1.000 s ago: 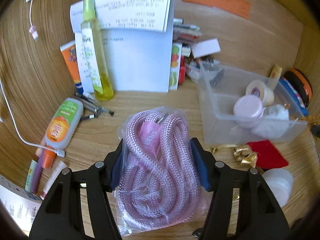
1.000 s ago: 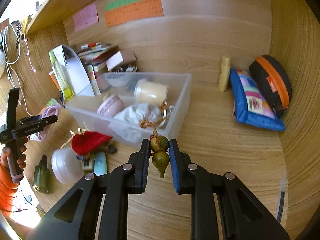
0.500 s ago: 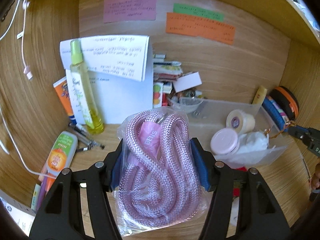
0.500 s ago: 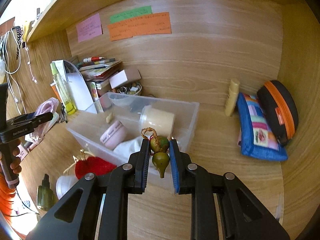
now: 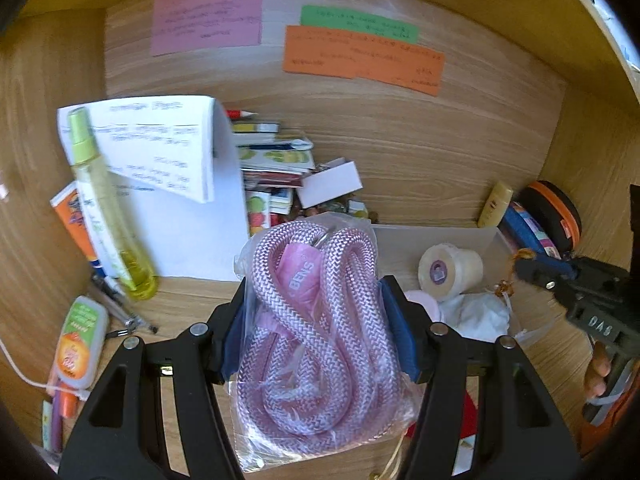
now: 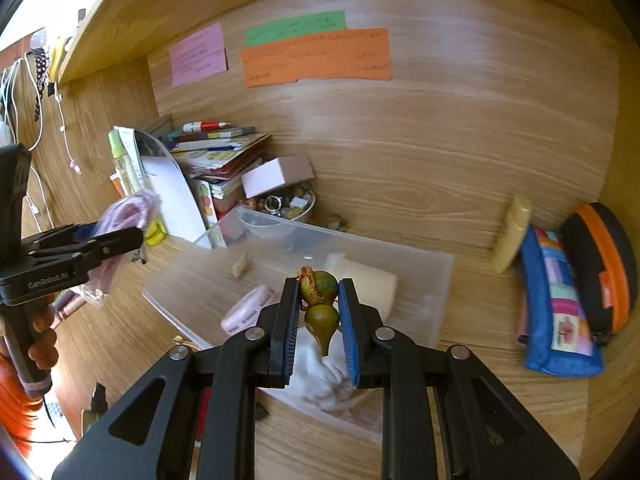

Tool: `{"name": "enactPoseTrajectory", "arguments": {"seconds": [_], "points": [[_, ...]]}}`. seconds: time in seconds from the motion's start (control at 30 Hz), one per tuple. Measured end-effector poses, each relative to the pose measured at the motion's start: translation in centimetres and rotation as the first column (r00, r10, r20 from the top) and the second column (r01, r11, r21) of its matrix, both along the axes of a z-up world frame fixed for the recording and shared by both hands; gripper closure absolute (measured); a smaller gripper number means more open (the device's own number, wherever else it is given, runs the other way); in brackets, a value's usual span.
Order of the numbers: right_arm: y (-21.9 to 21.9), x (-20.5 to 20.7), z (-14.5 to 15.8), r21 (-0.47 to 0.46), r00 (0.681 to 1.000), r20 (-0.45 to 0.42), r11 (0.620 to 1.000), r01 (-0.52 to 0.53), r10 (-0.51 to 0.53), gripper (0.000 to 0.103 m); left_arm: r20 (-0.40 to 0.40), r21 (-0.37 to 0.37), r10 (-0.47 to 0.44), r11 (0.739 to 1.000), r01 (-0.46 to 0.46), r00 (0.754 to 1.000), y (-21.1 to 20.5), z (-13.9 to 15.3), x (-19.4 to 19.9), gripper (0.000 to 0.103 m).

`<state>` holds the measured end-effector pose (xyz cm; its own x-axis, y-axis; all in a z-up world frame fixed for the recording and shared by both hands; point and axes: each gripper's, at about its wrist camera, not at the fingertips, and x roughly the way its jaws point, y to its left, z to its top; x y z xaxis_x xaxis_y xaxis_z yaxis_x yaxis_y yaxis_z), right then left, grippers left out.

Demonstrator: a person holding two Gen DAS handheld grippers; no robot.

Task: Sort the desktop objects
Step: 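Carry the bagged rope and gourd charm with both tools over the clear box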

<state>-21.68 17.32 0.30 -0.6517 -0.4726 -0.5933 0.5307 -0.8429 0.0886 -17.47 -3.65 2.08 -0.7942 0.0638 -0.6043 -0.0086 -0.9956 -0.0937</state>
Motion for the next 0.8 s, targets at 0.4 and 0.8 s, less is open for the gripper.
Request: {"name": "enactPoseTrajectory", "arguments": {"seconds": [0.4,0.8], "points": [[-1.0,-2.2,-3.6,0.018,0.995,0.097,1.000,-0.013,0.011,0.085,0.059,-0.011,-0.059,0.998,0.059,0.997,2.5,-1.8,-3.6,0.042],[-1.3,-2.6,-4.8,0.062,0.995,0.097,0.998,-0.003,-0.003,0.085,0.114,-0.051,-0.103,0.993,0.109,0.988,4.7,-3.5,-5.6,0.043]]}}
